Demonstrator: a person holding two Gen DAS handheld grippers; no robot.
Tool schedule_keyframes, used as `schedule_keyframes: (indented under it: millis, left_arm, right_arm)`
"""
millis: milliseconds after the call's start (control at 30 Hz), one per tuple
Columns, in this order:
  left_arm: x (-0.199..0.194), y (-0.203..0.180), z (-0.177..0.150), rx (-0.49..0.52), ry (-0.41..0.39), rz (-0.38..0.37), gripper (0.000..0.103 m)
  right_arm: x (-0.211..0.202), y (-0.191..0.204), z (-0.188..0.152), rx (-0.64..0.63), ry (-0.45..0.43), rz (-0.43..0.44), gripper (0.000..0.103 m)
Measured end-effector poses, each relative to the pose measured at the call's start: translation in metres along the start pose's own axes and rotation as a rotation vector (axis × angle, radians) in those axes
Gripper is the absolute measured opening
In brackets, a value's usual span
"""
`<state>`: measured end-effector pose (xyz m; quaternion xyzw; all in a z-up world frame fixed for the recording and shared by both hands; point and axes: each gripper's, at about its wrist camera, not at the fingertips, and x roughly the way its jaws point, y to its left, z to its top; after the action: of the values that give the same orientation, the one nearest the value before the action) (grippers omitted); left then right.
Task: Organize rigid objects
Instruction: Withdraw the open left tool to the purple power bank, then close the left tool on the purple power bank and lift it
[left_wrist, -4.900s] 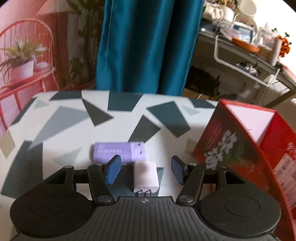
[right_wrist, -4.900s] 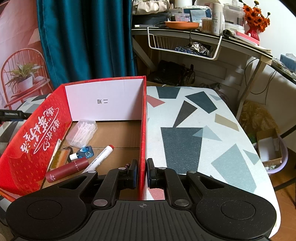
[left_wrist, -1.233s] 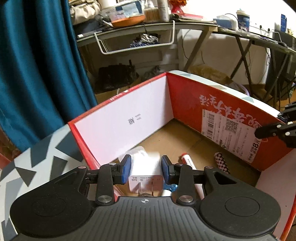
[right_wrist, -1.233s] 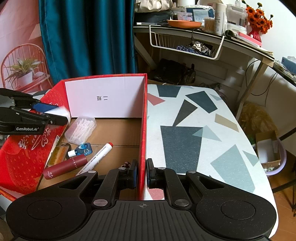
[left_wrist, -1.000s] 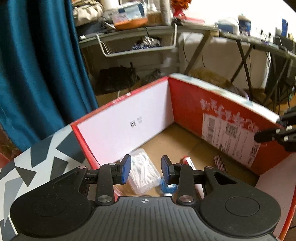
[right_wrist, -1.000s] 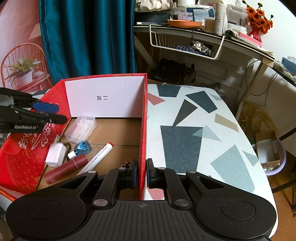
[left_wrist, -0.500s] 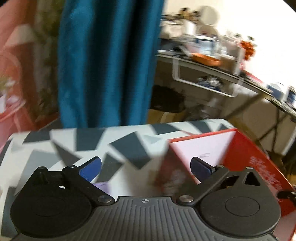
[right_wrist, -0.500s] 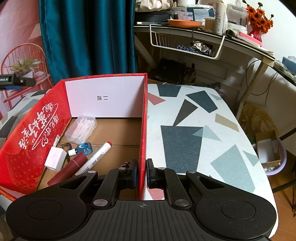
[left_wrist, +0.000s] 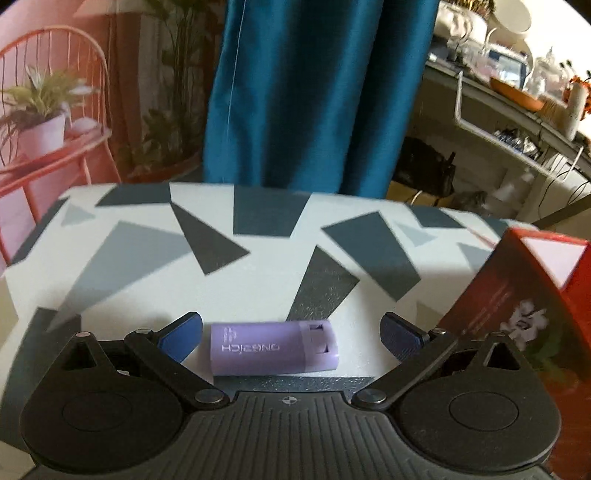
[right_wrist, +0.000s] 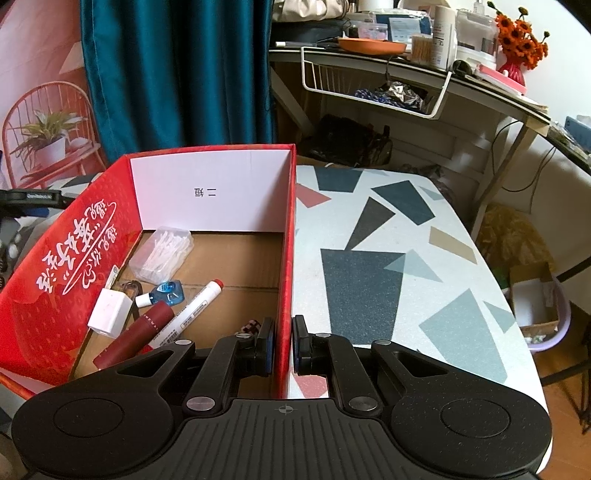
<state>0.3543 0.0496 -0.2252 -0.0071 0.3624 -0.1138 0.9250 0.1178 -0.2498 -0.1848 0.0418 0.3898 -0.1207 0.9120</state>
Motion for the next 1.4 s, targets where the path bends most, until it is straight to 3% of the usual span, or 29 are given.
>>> schedule_keyframes:
  millis: [333, 633, 733, 1067, 1400]
  left_arm:
    - [0.039, -0.004, -0.006, 0.036, 0.066, 0.116, 0.103]
    - [0.043, -0.003, -0.01, 0.035, 0.088, 0.166, 0.1]
    - [0.039, -0.006, -0.01, 0.041, 0.078, 0.147, 0.089]
    - [0.014, -0.025, -0.023, 0.107, 0.067, 0.068, 0.089]
    - [-0.05, -0.049, -0.02, 0.181, -0.041, -0.059, 0.089]
  right_arm:
    - [0.0, 0.001, 0.002, -0.018, 0.008, -0.005, 0.009]
    - [0.001, 0.001, 0.002, -0.025, 0.011, -0.008, 0.009]
    - [0.002, 0.001, 0.002, -0.024, 0.01, -0.006, 0.009]
    - [0.003, 0.002, 0.002, -0.023, 0.009, -0.007, 0.009]
    - [0.004, 0.004, 0.001, -0.022, 0.003, -0.018, 0.009]
